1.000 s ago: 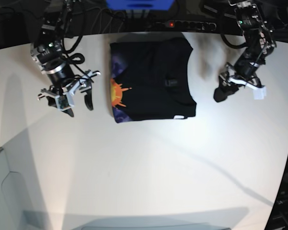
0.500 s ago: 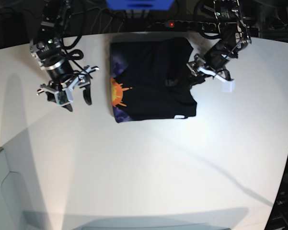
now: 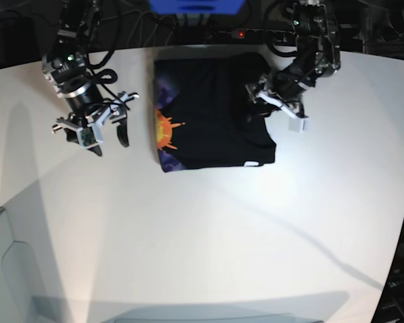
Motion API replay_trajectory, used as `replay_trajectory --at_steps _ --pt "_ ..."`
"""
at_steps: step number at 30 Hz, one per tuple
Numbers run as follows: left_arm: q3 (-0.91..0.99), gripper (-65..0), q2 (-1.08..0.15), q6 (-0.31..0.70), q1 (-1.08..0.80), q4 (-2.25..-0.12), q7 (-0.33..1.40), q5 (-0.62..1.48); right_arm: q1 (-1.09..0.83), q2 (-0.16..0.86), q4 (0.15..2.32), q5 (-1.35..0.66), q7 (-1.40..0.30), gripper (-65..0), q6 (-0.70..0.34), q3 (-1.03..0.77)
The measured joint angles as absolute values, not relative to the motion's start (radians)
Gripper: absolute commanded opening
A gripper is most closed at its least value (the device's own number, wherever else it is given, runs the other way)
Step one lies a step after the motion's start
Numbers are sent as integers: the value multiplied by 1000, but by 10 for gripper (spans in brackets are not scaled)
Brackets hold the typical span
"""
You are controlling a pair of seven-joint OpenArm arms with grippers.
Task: Fold the T-shirt properly
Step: 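Lower the left gripper to the stack's edge and grasp it, then drag the stack with the left gripper toward the right gripper, rotating it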
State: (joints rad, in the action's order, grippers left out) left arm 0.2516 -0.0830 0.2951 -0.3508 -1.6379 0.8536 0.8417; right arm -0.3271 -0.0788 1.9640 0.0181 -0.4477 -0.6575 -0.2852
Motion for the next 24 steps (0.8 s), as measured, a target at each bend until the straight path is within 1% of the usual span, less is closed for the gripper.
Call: replay_trajectory --at_steps 5,7,9,10,12,14,17,20,24 --pt "211 -427 -80 295 -339 -1604 862 844 -326 -78 1964 19 -448 -278 -657 -285" --pt "211 -516 -81 292 -335 -1597 863 837 -327 -78 1964 21 -449 -278 -657 -285" --pt "207 -623 -81 288 -331 -1597 870 833 -326 -70 1964 20 -448 -278 -657 -285" --pt "208 -650 -81 288 -326 -1596 875 834 -326 -62 1964 18 -446 -278 -657 -290" --pt "205 -639 -98 288 -303 -1588 893 834 -324 -60 1964 21 -445 -278 -657 -316" --pt "182 -650 -138 288 -270 -1586 900 826 -322 -56 1964 22 -450 -278 -657 -326" --pt "103 -650 -212 283 -192 -1551 886 820 -310 -52 1964 20 -447 -278 -657 -352" --pt "-52 -649 -300 284 -75 -1470 883 832 -304 -54 1964 21 -448 -278 -657 -390" --pt "-313 -649 -360 297 136 -1333 869 857 -304 -55 1964 20 -445 -278 -657 -438"
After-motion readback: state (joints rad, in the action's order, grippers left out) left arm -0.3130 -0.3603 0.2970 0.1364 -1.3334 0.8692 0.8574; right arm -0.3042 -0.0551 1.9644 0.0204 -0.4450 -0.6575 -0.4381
